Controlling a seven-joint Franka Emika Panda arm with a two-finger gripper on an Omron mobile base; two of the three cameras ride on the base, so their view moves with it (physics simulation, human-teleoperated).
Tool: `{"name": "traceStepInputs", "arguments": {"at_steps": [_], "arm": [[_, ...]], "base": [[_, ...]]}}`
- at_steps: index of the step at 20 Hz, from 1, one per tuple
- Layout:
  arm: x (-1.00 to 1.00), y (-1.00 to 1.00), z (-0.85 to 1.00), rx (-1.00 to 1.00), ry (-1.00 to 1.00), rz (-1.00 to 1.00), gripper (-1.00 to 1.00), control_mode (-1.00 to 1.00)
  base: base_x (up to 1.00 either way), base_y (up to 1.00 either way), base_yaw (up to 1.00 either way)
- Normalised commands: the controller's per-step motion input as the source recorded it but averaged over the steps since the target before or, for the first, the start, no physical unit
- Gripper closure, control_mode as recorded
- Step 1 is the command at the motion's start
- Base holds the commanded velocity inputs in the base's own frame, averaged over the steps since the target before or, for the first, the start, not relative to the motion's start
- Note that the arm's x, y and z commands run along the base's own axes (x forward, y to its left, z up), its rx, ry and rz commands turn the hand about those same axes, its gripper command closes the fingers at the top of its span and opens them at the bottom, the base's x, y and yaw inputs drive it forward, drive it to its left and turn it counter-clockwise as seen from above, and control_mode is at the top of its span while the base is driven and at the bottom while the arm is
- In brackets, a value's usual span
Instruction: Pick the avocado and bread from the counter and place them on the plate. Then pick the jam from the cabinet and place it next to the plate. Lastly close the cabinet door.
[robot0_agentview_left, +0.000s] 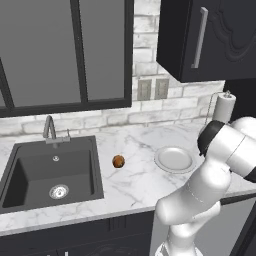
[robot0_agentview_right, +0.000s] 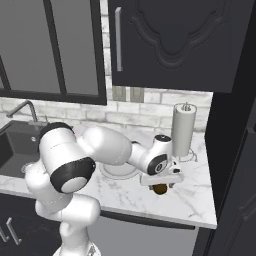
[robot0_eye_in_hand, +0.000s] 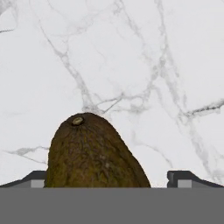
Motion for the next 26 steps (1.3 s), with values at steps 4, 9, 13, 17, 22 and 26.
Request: {"name": "traceStepInputs", "arguments": {"at_steps": [4, 9, 13, 17, 22, 26], "arm": [[0.02, 0.00, -0.16, 0.00, 0.00, 0.00, 1.00, -1.00], [-0.12, 0.00, 0.02, 0.08, -0.01, 0.02, 1.00, -1.00], [-0.07, 0.25, 0.33, 0.07, -0.12, 0.01, 1.00, -1.00], [0.00, 0.46, 0.46, 0.04, -0.16, 0.00, 1.00, -1.00], [0.00, 0.63, 0.43, 0.01, -0.14, 0.00, 1.00, -1.00], [0.00, 0.69, 0.19, 0.00, -0.06, 0.00, 1.00, -1.00]], "base": [[0.00, 0.00, 0.00], [0.00, 0.00, 0.00], [0.00, 0.00, 0.00], [0.00, 0.00, 0.00], [0.00, 0.00, 0.00], [0.00, 0.00, 0.00]]}}
